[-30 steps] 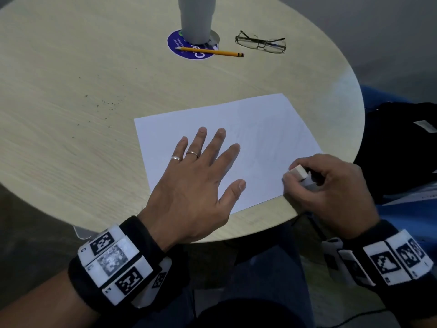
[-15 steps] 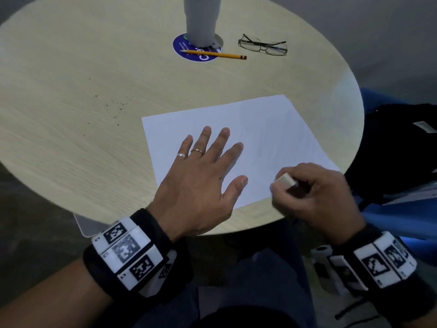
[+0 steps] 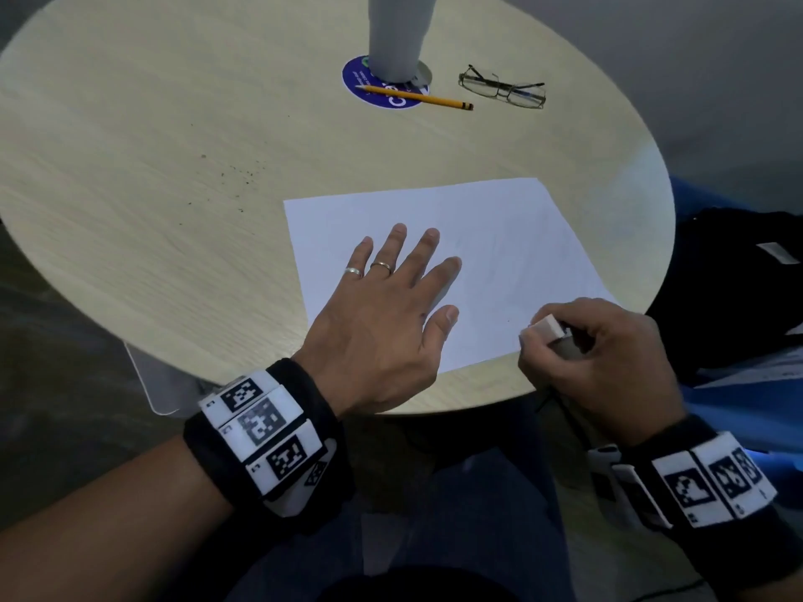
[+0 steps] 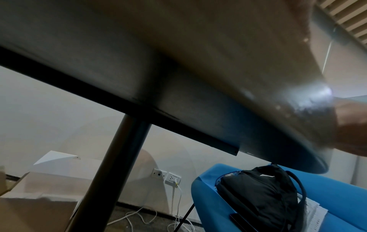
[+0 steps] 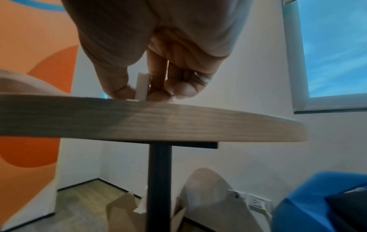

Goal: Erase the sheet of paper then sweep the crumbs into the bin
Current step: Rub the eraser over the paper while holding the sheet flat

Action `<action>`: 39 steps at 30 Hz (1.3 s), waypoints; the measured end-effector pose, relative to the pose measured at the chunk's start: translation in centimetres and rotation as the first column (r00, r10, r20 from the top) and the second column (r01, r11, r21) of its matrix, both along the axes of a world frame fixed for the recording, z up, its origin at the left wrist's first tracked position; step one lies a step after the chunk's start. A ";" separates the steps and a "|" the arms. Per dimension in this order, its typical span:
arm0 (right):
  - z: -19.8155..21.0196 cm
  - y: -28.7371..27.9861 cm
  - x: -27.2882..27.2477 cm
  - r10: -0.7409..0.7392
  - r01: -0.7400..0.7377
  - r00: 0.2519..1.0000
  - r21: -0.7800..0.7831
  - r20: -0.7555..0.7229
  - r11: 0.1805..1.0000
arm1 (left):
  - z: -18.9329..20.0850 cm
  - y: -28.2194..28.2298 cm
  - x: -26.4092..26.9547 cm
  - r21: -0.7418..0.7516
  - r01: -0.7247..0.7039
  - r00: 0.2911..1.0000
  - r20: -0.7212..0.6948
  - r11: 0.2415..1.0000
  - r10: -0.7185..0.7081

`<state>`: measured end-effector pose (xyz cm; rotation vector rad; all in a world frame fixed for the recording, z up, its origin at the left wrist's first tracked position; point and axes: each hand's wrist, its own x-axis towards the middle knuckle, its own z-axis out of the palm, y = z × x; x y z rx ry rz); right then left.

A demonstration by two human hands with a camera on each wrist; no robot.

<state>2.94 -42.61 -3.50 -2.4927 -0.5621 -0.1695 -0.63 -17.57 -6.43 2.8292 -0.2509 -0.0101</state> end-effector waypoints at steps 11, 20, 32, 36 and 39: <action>-0.1 0.3 -0.2 0.009 -0.009 1.000 -0.007 0.000 1.000 | -0.1 0.1 0.0 0.013 0.004 1.000 0.006 1.000 -0.004; -0.1 0.1 -0.1 0.049 -0.044 0.995 0.057 -0.084 0.997 | -0.1 0.2 -0.1 0.011 0.007 1.000 0.000 1.000 -0.007; -0.3 0.9 0.5 0.057 -0.054 0.997 0.049 -0.055 0.997 | -0.2 0.0 0.0 0.043 -0.002 1.000 -0.002 0.999 0.002; -0.1 2.2 0.3 0.052 -0.052 0.999 0.049 -0.006 0.997 | 0.0 -0.1 -0.1 0.040 -0.007 1.000 -0.009 0.999 0.007; -0.5 4.3 -0.9 0.170 -0.170 0.985 0.024 -0.011 0.985 | 0.0 0.0 -0.1 0.036 -0.005 1.000 -0.005 0.999 0.005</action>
